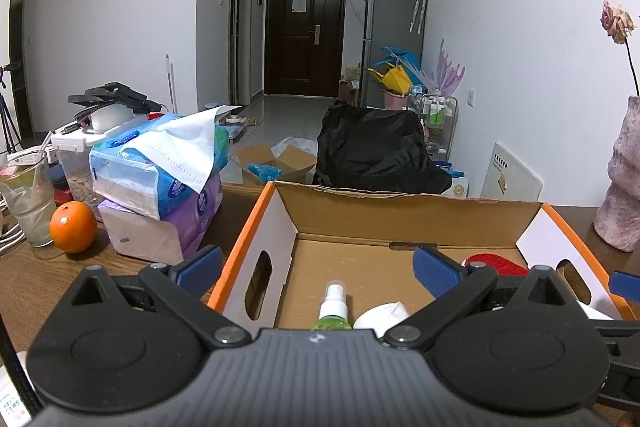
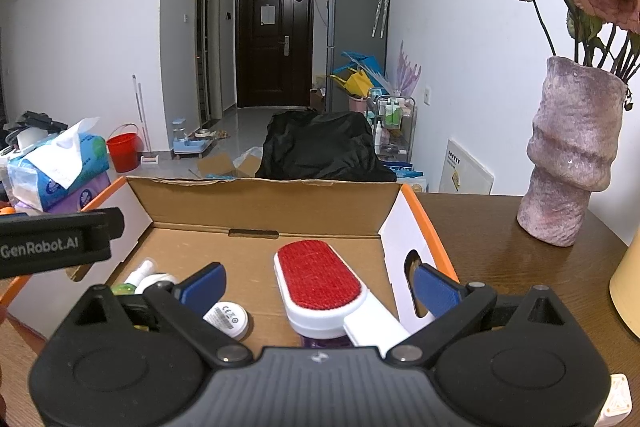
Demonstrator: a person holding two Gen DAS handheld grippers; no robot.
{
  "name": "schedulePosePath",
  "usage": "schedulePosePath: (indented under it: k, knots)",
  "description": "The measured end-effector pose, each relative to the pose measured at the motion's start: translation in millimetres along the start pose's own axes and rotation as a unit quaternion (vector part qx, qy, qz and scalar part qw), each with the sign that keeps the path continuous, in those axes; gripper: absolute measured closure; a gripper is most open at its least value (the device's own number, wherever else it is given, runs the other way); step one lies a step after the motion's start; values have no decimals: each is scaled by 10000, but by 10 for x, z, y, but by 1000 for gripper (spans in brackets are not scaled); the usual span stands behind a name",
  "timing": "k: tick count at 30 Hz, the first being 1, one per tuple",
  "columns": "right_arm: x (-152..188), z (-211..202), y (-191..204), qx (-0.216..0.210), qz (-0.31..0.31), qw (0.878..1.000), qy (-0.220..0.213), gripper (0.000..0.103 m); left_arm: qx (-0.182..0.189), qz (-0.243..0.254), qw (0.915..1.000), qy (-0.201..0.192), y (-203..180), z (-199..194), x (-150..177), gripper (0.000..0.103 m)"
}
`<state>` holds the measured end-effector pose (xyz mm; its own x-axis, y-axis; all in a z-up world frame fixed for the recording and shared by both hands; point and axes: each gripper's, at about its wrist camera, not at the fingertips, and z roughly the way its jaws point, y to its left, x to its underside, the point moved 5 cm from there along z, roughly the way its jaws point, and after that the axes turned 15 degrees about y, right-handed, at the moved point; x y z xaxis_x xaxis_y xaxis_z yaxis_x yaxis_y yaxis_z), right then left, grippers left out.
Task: Organize rigid objects
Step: 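Withdraw both tools from the box back over the table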
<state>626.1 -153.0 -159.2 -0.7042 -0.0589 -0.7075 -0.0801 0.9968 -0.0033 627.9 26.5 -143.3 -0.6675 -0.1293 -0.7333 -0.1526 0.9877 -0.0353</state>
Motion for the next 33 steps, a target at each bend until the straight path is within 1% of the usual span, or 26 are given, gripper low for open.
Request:
schedulePosePath:
  k: [11,19,33]
  knots:
    - [-19,-125,-10,25,-19,9999,-111,0,49,-70,9999,-64,5,-146,-8,0]
    - [14,-265,-37,-10,-22,9998,-220,0,109,-55,9996,-247,14,-346,13,0]
    - [183,-520,-161,16,108,9994,-328,0,132,-26,9993,-342,40,-605,156,0]
